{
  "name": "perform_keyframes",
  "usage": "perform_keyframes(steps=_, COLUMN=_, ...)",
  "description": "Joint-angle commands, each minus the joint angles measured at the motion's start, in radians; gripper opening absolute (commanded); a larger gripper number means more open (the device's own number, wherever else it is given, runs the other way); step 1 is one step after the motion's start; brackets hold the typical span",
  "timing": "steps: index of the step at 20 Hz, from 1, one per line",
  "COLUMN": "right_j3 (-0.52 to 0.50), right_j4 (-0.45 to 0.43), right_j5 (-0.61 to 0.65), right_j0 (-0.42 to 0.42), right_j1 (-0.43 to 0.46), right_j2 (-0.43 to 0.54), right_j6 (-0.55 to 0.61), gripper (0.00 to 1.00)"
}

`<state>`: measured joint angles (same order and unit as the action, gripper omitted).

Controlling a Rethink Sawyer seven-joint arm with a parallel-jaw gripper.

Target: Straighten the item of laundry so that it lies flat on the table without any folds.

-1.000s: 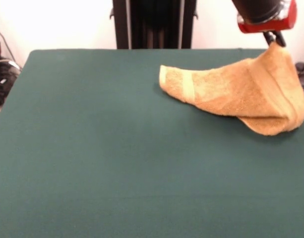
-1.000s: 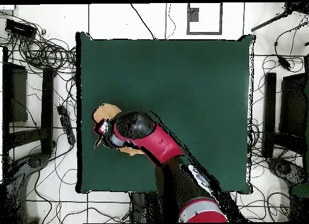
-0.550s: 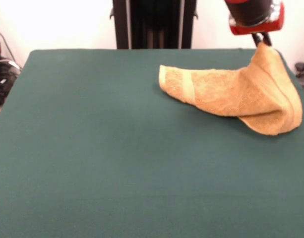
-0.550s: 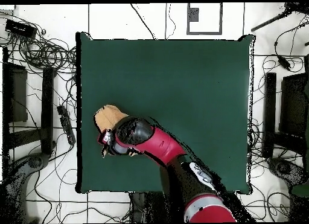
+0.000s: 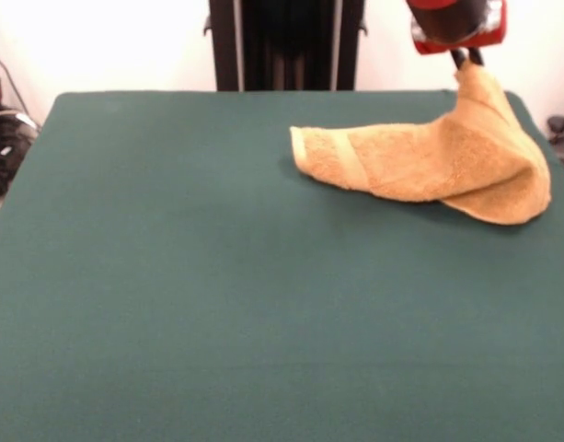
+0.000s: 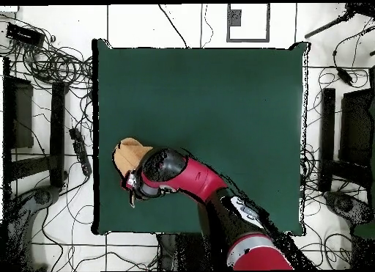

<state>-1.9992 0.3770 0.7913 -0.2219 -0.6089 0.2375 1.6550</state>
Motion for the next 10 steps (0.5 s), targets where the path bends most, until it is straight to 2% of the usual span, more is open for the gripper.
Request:
perform_keyframes(steps=1, right_j3=-0.063, right_j4=-0.016, right_j5=0.131, right_j0=0.041, right_j1=0.031, right_j2=-0.007, right_j6=0.211, gripper=0.0)
perform_keyframes(steps=10, right_j3=-0.115, right_j4=-0.026, right_j5=0.172, right_j0=0.055, right_j1=-0.016, right_j2=-0.052, right_j6=0.234, gripper=0.0)
